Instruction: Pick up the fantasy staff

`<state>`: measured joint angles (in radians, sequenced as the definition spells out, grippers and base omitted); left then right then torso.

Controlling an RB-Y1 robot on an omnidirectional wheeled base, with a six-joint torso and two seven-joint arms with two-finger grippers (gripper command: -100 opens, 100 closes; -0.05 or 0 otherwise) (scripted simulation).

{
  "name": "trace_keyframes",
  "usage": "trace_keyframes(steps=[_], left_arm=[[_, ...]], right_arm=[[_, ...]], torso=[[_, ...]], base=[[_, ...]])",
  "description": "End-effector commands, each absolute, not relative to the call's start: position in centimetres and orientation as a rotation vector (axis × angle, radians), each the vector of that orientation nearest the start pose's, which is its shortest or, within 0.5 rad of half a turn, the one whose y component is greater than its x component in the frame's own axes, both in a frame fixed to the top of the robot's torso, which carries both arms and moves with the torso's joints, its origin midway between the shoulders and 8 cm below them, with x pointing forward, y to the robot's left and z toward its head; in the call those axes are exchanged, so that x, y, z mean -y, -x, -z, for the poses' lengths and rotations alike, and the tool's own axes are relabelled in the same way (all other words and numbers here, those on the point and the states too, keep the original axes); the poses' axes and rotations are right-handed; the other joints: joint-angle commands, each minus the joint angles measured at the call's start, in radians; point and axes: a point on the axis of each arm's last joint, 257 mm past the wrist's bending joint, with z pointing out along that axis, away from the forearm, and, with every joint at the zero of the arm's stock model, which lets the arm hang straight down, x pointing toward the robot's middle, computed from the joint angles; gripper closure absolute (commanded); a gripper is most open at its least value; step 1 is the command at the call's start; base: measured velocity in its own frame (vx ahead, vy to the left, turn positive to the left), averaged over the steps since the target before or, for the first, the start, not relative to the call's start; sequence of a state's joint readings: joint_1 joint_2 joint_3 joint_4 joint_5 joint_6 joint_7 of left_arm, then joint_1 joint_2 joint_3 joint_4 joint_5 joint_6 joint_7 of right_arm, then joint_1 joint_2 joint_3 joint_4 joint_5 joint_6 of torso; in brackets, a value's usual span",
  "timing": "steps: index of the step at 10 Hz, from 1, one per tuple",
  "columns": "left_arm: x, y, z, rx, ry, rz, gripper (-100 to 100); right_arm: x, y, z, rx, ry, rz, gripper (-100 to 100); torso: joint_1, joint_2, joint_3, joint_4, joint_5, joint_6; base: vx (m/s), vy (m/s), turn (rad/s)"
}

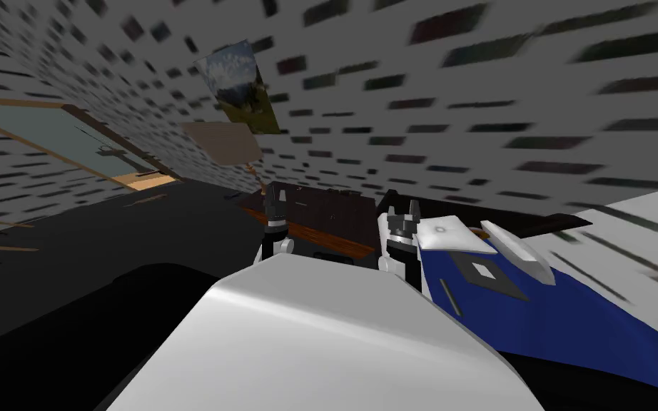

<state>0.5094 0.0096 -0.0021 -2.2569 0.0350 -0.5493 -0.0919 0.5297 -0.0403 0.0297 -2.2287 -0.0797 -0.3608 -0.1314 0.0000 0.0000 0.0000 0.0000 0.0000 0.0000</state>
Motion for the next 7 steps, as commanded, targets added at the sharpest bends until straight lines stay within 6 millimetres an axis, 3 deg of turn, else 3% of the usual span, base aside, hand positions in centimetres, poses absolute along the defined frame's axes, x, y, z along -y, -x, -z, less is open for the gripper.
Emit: trace_keyframes(steps=[1,2,6,7], left_arm=[[-28.3,-33.9,-2.1,-0.607,0.625,1.241,0],[-28.3,-33.9,-2.1,-0.607,0.625,1.241,0],[-28.3,-33.9,-2.1,-0.607,0.625,1.241,0],[-28.3,-33.9,-2.1,-0.607,0.625,1.241,0]], right_arm=[[28.8,-37.5,5.3,-0.766,-0.922,-1.372,-100],[29.1,-37.7,6.0,-0.794,-0.924,-1.343,-100],[31.8,-38.8,11.9,-0.981,-0.965,-1.137,-100],[31.8,-38.8,11.9,-0.981,-0.965,-1.137,-100]], torso=[[0.000,0.000,0.000,0.000,0.000,0.000],[-0.001,0.001,0.000,0.000,0.000,-0.001],[-0.003,0.002,0.001,0.000,-0.001,0.000],[-0.002,0.001,0.001,0.000,0.000,-0.001]], base=[[-0.017,-0.014,0.262],[-0.031,-0.033,0.250],[-0.033,-0.030,0.331],[-0.016,-0.016,0.114]])
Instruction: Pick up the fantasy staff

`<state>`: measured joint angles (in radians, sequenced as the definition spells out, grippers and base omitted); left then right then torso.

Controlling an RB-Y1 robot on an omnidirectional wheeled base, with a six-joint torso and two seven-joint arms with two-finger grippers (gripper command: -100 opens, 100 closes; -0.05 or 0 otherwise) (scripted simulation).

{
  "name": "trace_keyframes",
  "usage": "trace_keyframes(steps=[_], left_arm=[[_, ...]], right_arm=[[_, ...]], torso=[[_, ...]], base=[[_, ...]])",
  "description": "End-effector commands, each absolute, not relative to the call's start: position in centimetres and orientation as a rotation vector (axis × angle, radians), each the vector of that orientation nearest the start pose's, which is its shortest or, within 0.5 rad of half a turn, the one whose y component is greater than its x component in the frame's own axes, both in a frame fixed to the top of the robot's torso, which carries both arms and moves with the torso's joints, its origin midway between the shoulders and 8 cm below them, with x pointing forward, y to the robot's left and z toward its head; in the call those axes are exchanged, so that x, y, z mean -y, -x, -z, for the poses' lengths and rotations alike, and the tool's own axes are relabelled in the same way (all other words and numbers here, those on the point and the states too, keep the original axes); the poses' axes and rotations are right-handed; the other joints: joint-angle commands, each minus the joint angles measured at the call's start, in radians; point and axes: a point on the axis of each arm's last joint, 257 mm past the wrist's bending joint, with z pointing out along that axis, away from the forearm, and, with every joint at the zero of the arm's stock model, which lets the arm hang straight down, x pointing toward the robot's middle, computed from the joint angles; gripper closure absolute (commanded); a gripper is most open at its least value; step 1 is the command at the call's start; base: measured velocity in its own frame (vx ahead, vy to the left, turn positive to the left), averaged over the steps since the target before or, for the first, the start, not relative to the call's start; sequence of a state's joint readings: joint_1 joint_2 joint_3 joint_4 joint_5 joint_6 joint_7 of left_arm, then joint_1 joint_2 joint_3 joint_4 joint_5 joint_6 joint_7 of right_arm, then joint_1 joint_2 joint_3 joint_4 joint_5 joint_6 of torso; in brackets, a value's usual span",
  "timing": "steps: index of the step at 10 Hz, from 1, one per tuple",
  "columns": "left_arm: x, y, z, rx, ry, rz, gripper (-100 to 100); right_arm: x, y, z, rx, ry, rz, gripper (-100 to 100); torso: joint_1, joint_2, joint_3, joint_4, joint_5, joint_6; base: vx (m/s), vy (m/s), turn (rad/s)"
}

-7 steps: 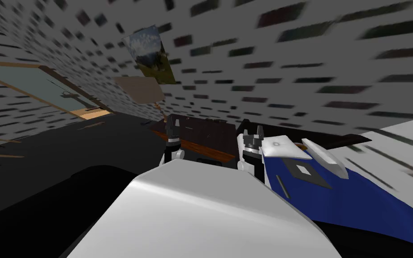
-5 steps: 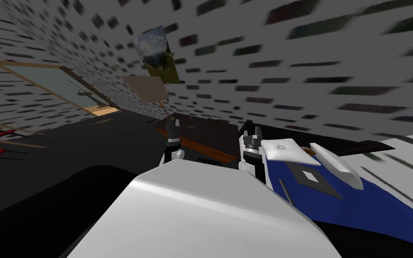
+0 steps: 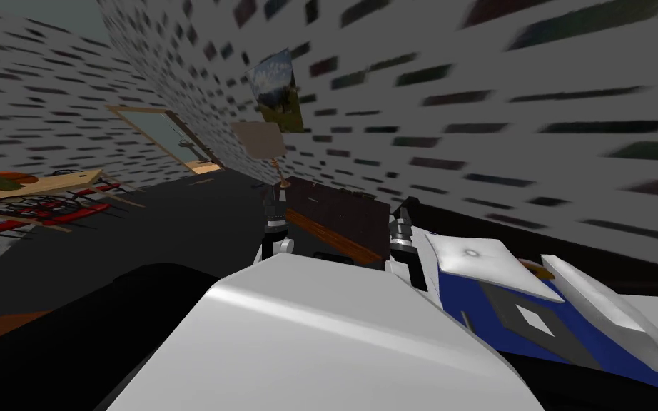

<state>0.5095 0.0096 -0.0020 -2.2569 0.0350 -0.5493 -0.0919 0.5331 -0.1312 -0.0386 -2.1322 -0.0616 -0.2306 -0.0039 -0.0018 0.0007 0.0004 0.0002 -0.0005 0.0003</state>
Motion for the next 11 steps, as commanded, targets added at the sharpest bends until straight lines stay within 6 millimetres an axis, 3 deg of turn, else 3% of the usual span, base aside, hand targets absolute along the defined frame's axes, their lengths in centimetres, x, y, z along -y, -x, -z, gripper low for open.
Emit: trace_keyframes(steps=[1,5,6,8,9,11], left_arm=[[-28.3,-33.9,-2.1,-0.607,0.625,1.241,0],[-28.3,-33.9,-2.1,-0.607,0.625,1.241,0],[-28.3,-33.9,-2.1,-0.607,0.625,1.241,0],[-28.3,-33.9,-2.1,-0.607,0.625,1.241,0],[-28.3,-33.9,-2.1,-0.607,0.625,1.241,0],[-28.3,-33.9,-2.1,-0.607,0.625,1.241,0]], right_arm=[[32.6,-39.0,13.6,-1.026,-0.980,-1.086,-100],[36.8,-38.5,21.3,-1.215,-1.062,-0.858,-100],[36.9,-38.4,21.7,-1.220,-1.068,-0.854,-100],[39.5,-37.3,26.0,-1.319,-1.121,-0.730,-100],[39.6,-37.2,26.4,-1.324,-1.128,-0.725,-100],[42.5,-35.2,30.9,-1.424,-1.193,-0.595,-100]], torso=[[0.000,0.000,0.000,0.000,0.000,0.000],[0.000,0.000,0.000,0.000,0.000,-0.001],[0.000,0.000,0.000,0.000,0.000,-0.001],[0.000,-0.001,0.000,0.000,0.000,0.000],[0.000,-0.001,0.000,0.000,0.000,-0.001],[0.000,-0.001,-0.001,0.000,0.000,0.000]], base=[[-0.015,-0.004,0.249],[-0.022,-0.014,0.417],[-0.015,-0.014,0.191],[-0.015,-0.009,0.386],[-0.011,-0.013,0.247],[-0.014,-0.012,0.429]])
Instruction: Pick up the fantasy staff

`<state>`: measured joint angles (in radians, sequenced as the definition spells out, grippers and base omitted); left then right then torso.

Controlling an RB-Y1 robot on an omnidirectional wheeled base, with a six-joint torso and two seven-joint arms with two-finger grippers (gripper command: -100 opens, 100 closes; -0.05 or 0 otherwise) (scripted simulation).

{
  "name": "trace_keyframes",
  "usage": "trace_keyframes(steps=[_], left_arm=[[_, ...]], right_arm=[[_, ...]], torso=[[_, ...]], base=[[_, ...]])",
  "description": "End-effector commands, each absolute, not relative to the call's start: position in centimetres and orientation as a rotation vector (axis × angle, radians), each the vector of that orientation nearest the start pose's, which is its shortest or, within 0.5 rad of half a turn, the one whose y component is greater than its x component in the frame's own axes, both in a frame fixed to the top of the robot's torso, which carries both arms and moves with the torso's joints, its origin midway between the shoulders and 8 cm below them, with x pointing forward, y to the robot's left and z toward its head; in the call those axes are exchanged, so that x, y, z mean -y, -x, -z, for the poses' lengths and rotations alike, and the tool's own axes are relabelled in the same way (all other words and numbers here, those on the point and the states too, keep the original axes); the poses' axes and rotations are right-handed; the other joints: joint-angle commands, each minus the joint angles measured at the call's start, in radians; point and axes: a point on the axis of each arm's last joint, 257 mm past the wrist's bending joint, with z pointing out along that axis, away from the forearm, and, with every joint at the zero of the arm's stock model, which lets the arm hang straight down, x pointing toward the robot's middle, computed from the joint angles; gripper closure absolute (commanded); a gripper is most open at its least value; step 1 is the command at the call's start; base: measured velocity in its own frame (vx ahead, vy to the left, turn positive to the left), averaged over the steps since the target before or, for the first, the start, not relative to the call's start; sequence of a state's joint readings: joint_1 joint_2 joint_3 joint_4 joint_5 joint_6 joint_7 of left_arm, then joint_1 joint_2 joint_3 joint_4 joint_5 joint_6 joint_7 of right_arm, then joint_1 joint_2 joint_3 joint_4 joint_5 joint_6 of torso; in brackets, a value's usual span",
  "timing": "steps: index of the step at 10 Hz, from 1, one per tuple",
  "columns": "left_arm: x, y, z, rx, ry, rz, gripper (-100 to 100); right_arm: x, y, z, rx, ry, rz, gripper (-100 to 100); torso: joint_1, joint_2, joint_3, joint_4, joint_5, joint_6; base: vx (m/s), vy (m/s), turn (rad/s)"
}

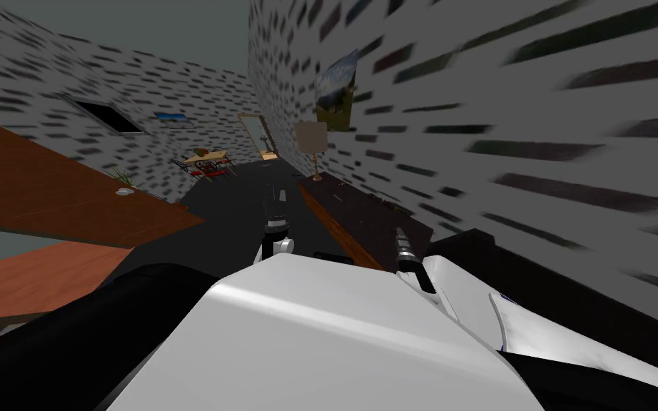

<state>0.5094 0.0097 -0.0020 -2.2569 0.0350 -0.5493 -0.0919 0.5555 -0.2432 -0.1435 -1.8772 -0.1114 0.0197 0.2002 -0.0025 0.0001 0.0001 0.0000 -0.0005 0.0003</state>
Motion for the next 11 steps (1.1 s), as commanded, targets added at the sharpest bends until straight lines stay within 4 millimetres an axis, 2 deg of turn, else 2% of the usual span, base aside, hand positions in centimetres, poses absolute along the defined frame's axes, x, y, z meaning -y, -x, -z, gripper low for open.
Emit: trace_keyframes(steps=[1,2,4,6,7,8,9,11], left_arm=[[-28.3,-33.9,-2.1,-0.607,0.625,1.241,0],[-28.3,-33.9,-2.1,-0.607,0.625,1.241,0],[-28.3,-33.9,-2.1,-0.607,0.625,1.241,0],[-28.3,-33.9,-2.1,-0.607,0.625,1.241,0],[-28.3,-33.9,-2.1,-0.607,0.625,1.241,0],[-28.3,-33.9,-2.1,-0.607,0.625,1.241,0],[-28.3,-33.9,-2.1,-0.607,0.625,1.241,0],[-28.3,-33.9,-2.1,-0.607,0.625,1.241,0]], right_arm=[[42.6,-35.0,31.3,-1.429,-1.200,-0.589,-100],[44.1,-33.7,33.5,-1.477,-1.236,-0.523,-100],[44.2,-33.5,33.8,-1.481,-1.241,-0.520,-100],[47.2,-30.2,38.0,-1.572,-1.316,-0.389,-100],[47.4,-29.8,38.7,-1.580,-1.330,-0.378,-100],[49.0,-27.5,41.0,-1.627,-1.378,-0.306,-100],[49.0,-27.5,41.0,-1.627,-1.378,-0.306,-100],[51.9,-23.2,44.2,-1.700,-1.459,-0.183,-100]], torso=[[0.000,0.000,0.000,0.000,0.000,0.000],[0.000,0.000,0.000,0.000,0.000,0.001],[0.000,-0.001,0.000,0.000,0.000,0.001],[0.001,-0.001,0.000,0.000,0.000,0.000],[0.000,0.000,0.000,0.000,0.000,0.000],[0.000,-0.001,0.000,0.000,0.000,0.000],[0.000,-0.001,0.000,0.000,0.000,0.000],[0.000,-0.001,0.000,0.000,0.000,0.000]], base=[[-0.013,-0.019,0.192],[-0.013,-0.008,0.379],[-0.004,-0.011,0.098],[-0.010,-0.008,0.377],[-0.011,-0.022,0.344],[-0.010,-0.019,0.373],[-0.009,-0.017,0.236],[-0.012,-0.021,0.442]])
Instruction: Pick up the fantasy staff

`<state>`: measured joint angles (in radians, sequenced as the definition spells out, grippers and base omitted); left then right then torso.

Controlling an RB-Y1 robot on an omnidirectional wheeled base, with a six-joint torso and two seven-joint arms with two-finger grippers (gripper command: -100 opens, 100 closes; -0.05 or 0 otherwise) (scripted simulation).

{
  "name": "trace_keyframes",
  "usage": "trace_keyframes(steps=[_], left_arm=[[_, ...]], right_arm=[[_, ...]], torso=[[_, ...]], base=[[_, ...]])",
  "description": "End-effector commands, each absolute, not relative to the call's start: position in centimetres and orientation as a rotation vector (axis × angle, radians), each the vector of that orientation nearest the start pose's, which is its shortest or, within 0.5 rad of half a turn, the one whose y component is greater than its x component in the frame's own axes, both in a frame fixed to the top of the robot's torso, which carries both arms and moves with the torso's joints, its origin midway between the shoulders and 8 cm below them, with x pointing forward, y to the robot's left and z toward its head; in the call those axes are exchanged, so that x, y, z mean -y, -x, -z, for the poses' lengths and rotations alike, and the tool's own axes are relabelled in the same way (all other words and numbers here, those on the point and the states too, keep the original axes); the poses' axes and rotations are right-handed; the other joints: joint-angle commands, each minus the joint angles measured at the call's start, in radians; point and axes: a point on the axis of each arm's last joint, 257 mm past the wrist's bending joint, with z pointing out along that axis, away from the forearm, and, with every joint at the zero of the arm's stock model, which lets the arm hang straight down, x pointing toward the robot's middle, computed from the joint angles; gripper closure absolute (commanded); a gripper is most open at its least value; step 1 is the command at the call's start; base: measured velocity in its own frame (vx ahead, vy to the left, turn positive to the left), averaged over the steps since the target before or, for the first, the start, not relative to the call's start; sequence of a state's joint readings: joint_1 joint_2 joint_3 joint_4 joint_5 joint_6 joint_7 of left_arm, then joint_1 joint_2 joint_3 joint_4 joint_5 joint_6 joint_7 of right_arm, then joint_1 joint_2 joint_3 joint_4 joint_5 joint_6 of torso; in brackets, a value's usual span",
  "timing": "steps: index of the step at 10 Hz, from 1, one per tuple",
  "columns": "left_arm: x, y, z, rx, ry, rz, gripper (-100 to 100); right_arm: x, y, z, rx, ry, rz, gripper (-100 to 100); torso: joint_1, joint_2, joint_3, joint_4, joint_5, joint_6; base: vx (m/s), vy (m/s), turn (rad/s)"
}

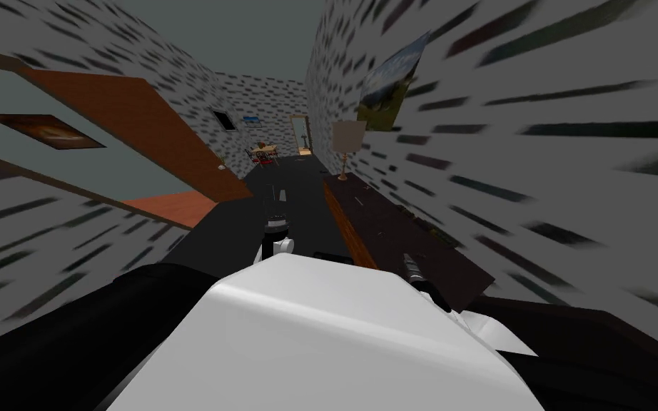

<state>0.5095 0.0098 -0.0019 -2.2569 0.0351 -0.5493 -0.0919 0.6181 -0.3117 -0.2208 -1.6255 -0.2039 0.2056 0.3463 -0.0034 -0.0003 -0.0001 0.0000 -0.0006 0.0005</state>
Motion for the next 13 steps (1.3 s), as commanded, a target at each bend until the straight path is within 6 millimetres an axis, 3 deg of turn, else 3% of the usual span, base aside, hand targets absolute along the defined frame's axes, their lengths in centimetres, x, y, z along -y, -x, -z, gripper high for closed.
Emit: trace_keyframes(steps=[1,2,3,4,5,6,8,9,10,11,12,13], left_arm=[[-28.3,-33.9,-2.1,-0.607,0.625,1.241,0],[-28.3,-33.9,-2.1,-0.607,0.625,1.241,0],[-28.3,-33.9,-2.1,-0.607,0.625,1.241,0],[-28.3,-33.9,-2.1,-0.607,0.625,1.240,0],[-28.3,-33.9,-2.1,-0.607,0.625,1.241,0],[-28.3,-33.9,-2.1,-0.607,0.625,1.240,0],[-28.3,-33.9,-2.1,-0.607,0.625,1.240,0],[-28.3,-33.9,-2.1,-0.608,0.625,1.240,0],[-28.3,-33.9,-2.1,-0.607,0.625,1.241,0],[-28.3,-33.9,-2.1,-0.607,0.625,1.240,0],[-28.3,-33.9,-2.1,-0.607,0.625,1.240,0],[-28.3,-33.9,-2.1,-0.608,0.625,1.240,0]], right_arm=[[52.1,-22.3,45.0,-1.713,-1.482,-0.164,-100],[53.4,-19.9,46.5,-1.745,-1.527,-0.104,-100],[53.5,-19.4,46.9,-1.751,-1.538,-0.094,-100],[54.6,-16.9,48.1,-1.780,-1.585,-0.035,-100],[54.7,-16.4,48.5,-1.785,-1.595,-0.027,-100],[55.8,-14.1,49.3,-1.809,-1.639,0.025,-100],[55.9,-13.3,49.8,-1.814,-1.654,0.038,-100],[56.8,-10.5,50.8,-1.837,-1.707,0.095,-100],[56.8,-10.2,51.0,-1.839,-1.713,0.101,-100],[57.7,-7.1,52.0,-1.859,-1.774,0.160,-100],[57.7,-7.1,52.0,-1.859,-1.774,0.160,-100],[58.3,-4.0,52.7,-1.875,-1.835,0.216,-100]], torso=[[0.000,0.000,0.000,0.000,0.000,0.000],[0.000,0.000,0.000,0.000,0.000,0.001],[0.000,0.000,0.000,0.000,0.000,0.000],[0.001,-0.001,0.000,0.000,0.000,0.001],[0.001,-0.001,0.000,0.000,0.000,0.000],[0.001,-0.001,-0.001,0.000,0.000,0.002],[0.001,-0.001,-0.001,0.000,0.000,0.001],[0.001,-0.001,-0.001,0.000,0.000,0.002],[0.001,-0.001,-0.001,0.000,0.000,0.001],[0.001,-0.002,-0.001,0.000,0.000,0.001],[0.001,-0.002,-0.001,0.000,0.000,0.001],[0.000,-0.002,-0.001,0.000,0.000,0.001]], base=[[-0.013,-0.027,0.281],[-0.012,-0.014,0.399],[-0.008,-0.018,0.199],[-0.007,-0.012,0.381],[-0.003,-0.018,0.161],[-0.003,-0.010,0.382],[0.000,-0.015,0.071],[-0.001,-0.002,0.281],[-0.002,-0.013,0.253],[-0.001,-0.017,0.357],[0.001,-0.020,0.192],[0.000,-0.015,0.336]])
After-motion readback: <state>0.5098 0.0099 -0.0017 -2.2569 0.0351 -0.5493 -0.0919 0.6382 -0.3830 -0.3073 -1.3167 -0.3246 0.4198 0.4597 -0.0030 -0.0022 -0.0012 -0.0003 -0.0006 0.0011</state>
